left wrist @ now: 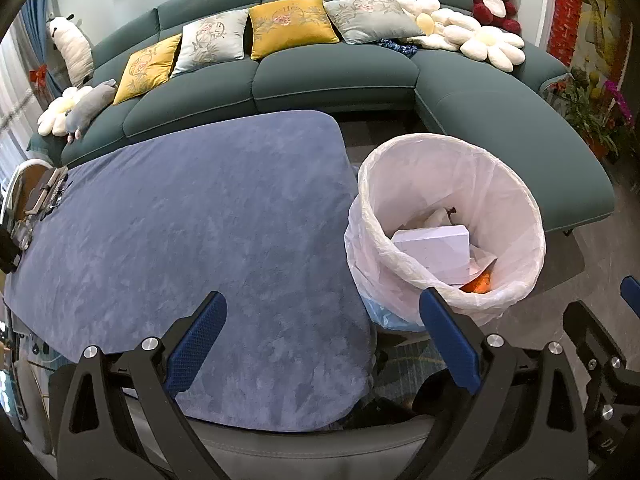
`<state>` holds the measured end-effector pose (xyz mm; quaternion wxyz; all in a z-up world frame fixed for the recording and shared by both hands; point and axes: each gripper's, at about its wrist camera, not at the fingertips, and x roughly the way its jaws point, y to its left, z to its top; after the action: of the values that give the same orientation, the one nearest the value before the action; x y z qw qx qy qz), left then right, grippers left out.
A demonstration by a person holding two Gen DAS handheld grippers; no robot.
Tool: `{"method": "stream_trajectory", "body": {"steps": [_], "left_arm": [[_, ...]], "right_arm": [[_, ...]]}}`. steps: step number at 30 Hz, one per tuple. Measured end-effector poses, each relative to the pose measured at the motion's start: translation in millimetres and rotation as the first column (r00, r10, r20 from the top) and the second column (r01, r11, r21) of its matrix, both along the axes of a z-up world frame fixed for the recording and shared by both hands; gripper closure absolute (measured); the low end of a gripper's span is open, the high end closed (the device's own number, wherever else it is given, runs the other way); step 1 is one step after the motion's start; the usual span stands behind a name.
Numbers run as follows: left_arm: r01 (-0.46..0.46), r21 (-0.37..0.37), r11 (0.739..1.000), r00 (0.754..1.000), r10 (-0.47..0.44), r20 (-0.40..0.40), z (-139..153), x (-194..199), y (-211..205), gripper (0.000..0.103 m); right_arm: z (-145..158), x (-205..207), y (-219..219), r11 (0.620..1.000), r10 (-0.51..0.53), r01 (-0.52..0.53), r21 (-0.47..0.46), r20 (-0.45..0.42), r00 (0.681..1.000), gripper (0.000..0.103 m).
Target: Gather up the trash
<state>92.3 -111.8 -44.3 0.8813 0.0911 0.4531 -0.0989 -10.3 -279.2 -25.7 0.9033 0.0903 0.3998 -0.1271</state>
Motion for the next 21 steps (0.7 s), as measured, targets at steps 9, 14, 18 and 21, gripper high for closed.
{"method": "stream_trajectory", "body": {"steps": [9, 14, 18, 21], "left_arm": [[0.0, 0.004, 1.0, 1.0, 0.0, -0.001, -1.1, -0.3, -0.6, 0.01], [-0.002, 0.004, 1.0, 1.0, 0.002, -0.001, -1.1, -0.7, -0.7, 0.01], [0.0, 0.005, 1.0, 1.0, 0.0, 0.0, -1.1, -0.6, -1.0, 0.01], [0.0, 0.005, 1.0, 1.0, 0.0, -0.001, -1.2, -0.8, -0.9, 0.01]], "right_arm": [[-0.4, 0.6, -0.5, 1.0, 0.0, 0.0, -0.001, -0.003, 1.0, 0.007], [-0.5, 0.4, -0.8, 1.0, -0.001, 0.001, 0.0, -0.003, 1.0, 0.007], [0.2, 1.3, -0.5, 1.0, 0.0, 0.0, 0.0, -0.003, 1.0, 0.007], [0.3, 1.4, -0.4, 1.0, 0.0, 0.0, 0.0, -0.003, 1.0, 0.007]]}}
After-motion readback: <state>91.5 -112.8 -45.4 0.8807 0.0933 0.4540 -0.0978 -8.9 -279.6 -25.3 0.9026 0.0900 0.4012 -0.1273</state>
